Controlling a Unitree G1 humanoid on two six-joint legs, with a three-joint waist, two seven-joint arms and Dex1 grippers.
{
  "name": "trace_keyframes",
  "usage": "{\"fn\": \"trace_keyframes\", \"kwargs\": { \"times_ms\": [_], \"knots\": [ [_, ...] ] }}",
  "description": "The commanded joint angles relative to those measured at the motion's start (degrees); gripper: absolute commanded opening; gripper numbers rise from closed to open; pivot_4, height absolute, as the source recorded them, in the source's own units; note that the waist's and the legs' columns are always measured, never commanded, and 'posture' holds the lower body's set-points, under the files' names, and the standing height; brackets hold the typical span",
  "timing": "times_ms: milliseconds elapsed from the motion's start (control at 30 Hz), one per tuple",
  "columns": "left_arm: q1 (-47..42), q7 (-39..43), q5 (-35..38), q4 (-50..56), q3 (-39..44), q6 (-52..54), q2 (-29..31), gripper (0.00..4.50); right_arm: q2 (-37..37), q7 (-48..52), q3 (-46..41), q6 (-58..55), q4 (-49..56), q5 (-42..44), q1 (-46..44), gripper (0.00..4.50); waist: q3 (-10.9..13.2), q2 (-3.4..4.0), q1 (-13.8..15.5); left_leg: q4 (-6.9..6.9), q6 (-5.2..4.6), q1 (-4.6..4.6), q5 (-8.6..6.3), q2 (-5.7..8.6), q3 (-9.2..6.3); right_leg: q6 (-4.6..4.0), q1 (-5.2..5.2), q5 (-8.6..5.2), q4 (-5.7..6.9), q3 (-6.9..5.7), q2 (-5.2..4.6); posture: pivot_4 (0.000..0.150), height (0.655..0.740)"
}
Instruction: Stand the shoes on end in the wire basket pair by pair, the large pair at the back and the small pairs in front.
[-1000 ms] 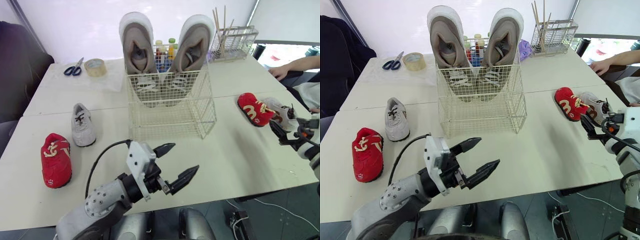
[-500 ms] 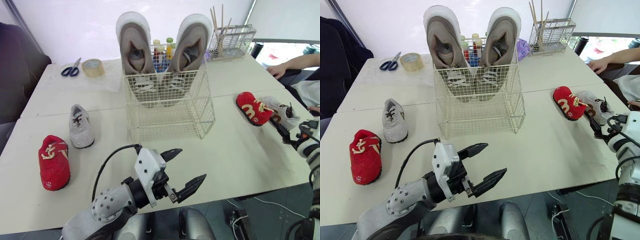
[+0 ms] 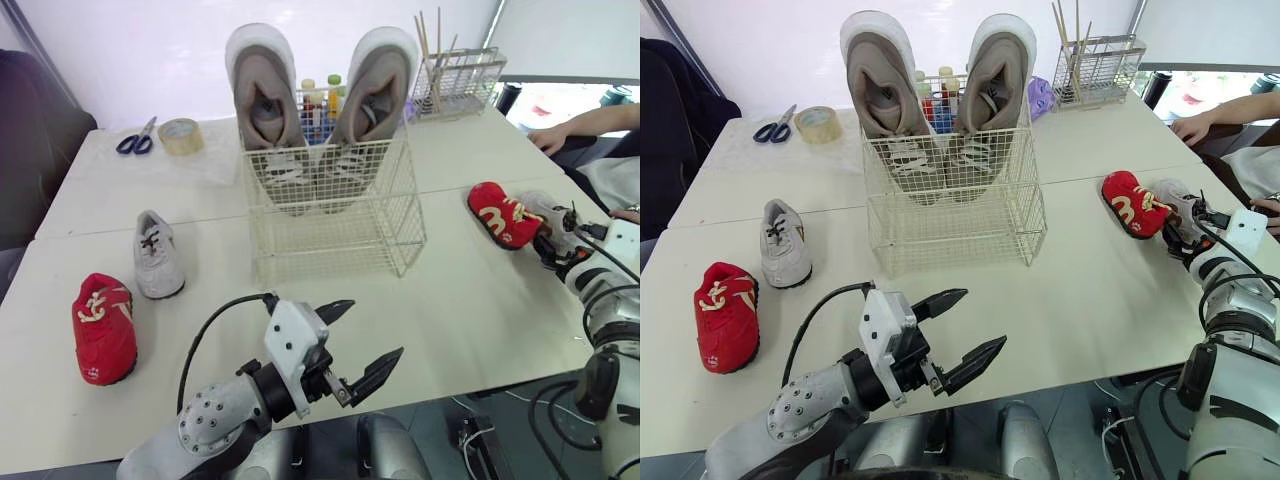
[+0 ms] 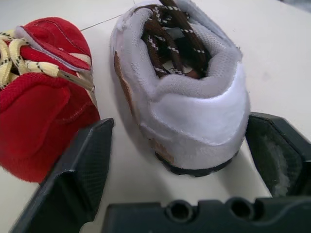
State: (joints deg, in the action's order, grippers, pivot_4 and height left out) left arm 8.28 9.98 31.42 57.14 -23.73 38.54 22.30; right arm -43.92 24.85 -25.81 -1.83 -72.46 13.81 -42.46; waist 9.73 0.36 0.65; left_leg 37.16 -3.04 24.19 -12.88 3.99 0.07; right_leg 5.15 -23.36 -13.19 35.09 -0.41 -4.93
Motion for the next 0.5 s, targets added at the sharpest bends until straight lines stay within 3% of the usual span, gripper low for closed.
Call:
{"fn": "trace_keyframes", "kwargs": {
  "times_ms": [33, 133, 233, 400, 467, 500],
  "knots": [
    [0.59, -0.42, 0.01, 2.84, 0.87, -0.24, 0.48, 4.5, -0.59, -0.12, 0.93, 2.42, -0.65, -1.28, -0.78, 2.78, 0.0, 0.0, -0.04, 0.0, 0.0, 0.0, 0.0, 0.0, 0.0, 0.0, 0.0, 0.0, 0.0, 0.0, 0.0, 0.15, 0.74],
    [1.23, -0.6, 0.53, 2.86, 1.49, -0.92, 1.87, 4.5, 0.44, -0.19, 1.24, 3.43, -0.83, -1.46, -0.29, 1.53, 0.0, -0.01, -0.13, 0.0, 0.0, 0.0, -0.01, 0.0, 0.0, 0.0, 0.0, 0.0, -0.01, 0.0, 0.0, 0.15, 0.74],
    [1.64, 0.24, 4.73, 2.86, 5.14, -0.98, 4.17, 4.5, 0.36, -1.39, -0.08, 4.88, -0.63, -0.43, 0.26, 0.77, 0.01, -0.02, -0.19, 0.0, 0.01, 0.0, -0.01, 0.0, -0.01, 0.0, 0.0, 0.0, -0.01, 0.0, 0.0, 0.15, 0.74],
    [5.32, 3.91, 22.13, 2.81, 19.46, -0.52, 11.23, 4.5, -2.2, -5.36, -3.59, 9.75, 0.65, 1.86, -1.43, 0.77, 0.04, 0.05, -0.07, -0.02, 0.14, 0.04, -0.09, 0.0, -0.02, 0.01, -0.05, -0.01, -0.01, 0.0, -0.01, 0.15, 0.74],
    [7.35, 6.22, 32.19, 2.12, 27.28, -1.37, 15.91, 4.5, -3.94, -6.09, -4.48, 12.04, 1.66, 2.39, -3.63, 0.77, 0.13, 0.19, -0.15, -0.02, 0.14, 0.08, -0.09, 0.0, -0.02, 0.01, -0.11, -0.01, -0.01, 0.0, -0.02, 0.15, 0.74],
    [7.14, 6.3, 40.63, 0.73, 32.4, -2.73, 18.68, 4.5, -6.01, -3.85, -3.91, 13.82, 3.5, 2.22, -7.91, 0.77, 0.22, 0.31, -0.22, -0.03, 0.14, 0.13, -0.09, 0.0, -0.02, 0.01, -0.16, -0.01, -0.02, 0.0, -0.02, 0.15, 0.74]
  ]
}}
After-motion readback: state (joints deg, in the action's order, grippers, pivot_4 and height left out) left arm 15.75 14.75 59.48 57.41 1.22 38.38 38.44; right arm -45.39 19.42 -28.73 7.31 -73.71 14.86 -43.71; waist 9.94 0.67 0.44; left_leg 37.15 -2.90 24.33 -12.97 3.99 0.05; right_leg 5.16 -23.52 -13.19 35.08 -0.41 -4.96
